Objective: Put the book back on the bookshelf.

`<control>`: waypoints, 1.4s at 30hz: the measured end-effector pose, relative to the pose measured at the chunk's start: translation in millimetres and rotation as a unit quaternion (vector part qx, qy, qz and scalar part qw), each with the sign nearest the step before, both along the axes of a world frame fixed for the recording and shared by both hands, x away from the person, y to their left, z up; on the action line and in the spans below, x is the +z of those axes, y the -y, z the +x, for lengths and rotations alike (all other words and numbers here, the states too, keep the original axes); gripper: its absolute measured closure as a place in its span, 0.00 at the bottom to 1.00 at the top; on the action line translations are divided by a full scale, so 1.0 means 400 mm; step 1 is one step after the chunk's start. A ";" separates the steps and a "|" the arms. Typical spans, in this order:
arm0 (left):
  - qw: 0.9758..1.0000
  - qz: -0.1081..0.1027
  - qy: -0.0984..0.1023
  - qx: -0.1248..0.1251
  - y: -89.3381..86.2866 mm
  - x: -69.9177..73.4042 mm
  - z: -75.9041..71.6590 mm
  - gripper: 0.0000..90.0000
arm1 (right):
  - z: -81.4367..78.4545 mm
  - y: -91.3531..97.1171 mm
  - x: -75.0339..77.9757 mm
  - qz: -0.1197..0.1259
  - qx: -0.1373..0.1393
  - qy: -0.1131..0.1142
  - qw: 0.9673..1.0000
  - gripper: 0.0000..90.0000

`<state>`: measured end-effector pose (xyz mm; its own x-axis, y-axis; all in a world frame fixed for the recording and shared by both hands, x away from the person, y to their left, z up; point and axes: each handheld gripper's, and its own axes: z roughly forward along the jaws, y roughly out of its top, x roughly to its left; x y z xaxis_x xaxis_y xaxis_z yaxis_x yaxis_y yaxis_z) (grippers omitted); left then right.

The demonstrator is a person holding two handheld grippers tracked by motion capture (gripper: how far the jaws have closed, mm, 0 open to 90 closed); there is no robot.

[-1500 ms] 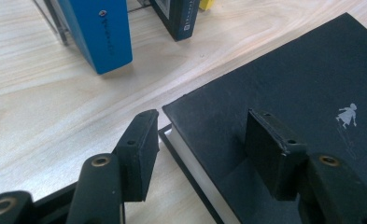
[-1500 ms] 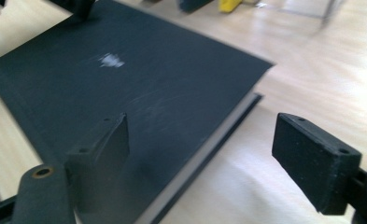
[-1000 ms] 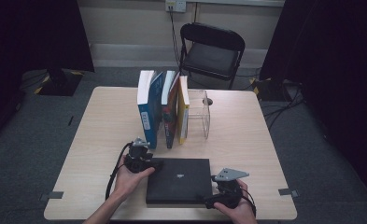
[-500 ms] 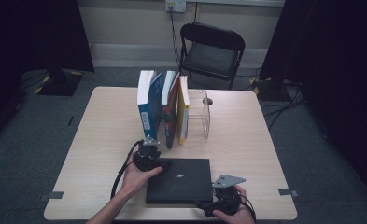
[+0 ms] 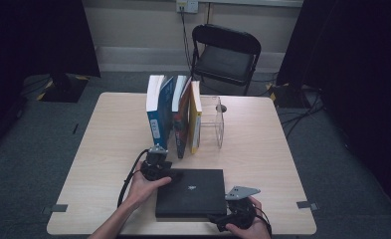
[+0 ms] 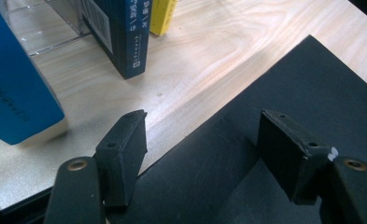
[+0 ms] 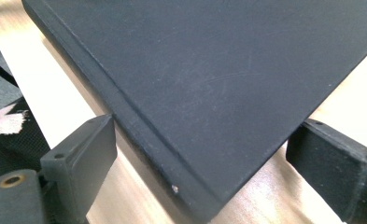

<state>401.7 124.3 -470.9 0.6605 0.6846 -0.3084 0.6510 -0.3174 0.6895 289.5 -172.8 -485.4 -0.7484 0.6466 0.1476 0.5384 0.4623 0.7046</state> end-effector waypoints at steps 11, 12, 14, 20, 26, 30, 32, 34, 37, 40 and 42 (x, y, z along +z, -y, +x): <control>1.000 0.008 -0.020 -0.014 -0.042 0.008 -0.054 0.37 | 0.012 0.040 0.011 0.001 -0.033 0.024 0.999 0.33; 1.000 0.010 -0.021 -0.013 -0.042 0.008 -0.058 0.37 | 0.018 0.045 0.010 0.007 -0.032 0.019 0.999 0.33; 0.999 0.014 -0.026 -0.014 -0.042 0.011 -0.066 0.36 | 0.022 0.047 0.011 0.006 -0.034 0.017 0.999 0.33; 0.999 0.023 -0.025 -0.021 -0.040 0.015 -0.121 0.35 | 0.037 0.063 0.012 0.005 -0.056 0.019 0.998 0.35; 0.999 0.017 -0.034 -0.024 -0.045 0.017 -0.168 0.40 | 0.056 0.081 0.011 0.008 -0.080 0.013 0.997 0.34; 0.999 0.013 -0.040 -0.033 -0.057 0.018 -0.185 0.44 | 0.058 0.077 0.015 0.013 -0.095 0.021 0.995 0.34; 0.999 0.003 -0.032 -0.028 -0.061 0.019 -0.177 0.48 | 0.058 0.076 0.016 0.016 -0.098 0.020 0.995 0.34; 0.999 0.004 -0.025 -0.031 -0.053 0.019 -0.161 0.51 | 0.056 0.077 0.014 0.018 -0.098 0.013 0.995 0.34; 0.999 -0.016 -0.022 -0.029 -0.041 0.019 -0.134 0.53 | 0.047 0.070 0.013 0.016 -0.093 0.009 0.995 0.35; 0.999 -0.016 -0.035 -0.026 -0.026 0.011 -0.111 0.58 | 0.036 0.058 0.013 0.014 -0.090 0.013 0.996 0.36; 0.999 -0.019 -0.041 -0.019 -0.022 0.011 -0.110 0.58 | 0.037 0.059 0.013 0.015 -0.089 0.012 0.996 0.36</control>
<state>357.7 133.0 -466.7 0.6573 0.6460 -0.3881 0.6935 -0.3169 0.6470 304.3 -196.4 -480.1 -0.6256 0.7651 0.1521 0.5925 0.3392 0.7307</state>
